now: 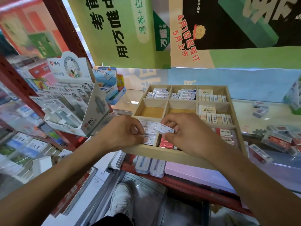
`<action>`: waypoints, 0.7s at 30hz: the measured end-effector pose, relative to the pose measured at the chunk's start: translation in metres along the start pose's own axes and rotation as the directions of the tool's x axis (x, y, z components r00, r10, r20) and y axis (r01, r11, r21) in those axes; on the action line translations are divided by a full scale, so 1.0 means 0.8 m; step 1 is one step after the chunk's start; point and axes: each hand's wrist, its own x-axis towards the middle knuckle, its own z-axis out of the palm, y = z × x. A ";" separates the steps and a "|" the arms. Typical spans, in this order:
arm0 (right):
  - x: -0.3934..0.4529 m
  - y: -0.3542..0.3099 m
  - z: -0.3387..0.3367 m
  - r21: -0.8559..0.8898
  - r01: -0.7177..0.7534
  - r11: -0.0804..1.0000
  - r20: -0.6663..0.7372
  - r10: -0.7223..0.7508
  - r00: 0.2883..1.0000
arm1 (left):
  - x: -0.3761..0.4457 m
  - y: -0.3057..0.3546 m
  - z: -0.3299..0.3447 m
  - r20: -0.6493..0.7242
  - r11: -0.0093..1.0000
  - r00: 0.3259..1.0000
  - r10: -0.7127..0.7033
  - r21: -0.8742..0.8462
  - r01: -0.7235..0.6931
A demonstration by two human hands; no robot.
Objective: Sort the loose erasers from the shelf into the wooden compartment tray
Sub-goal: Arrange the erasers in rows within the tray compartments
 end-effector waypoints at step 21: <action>0.016 -0.025 0.028 0.369 -0.198 0.908 -0.126 0.260 0.957 | -0.021 0.003 0.009 -0.134 0.827 0.986 0.099 -0.539 -0.157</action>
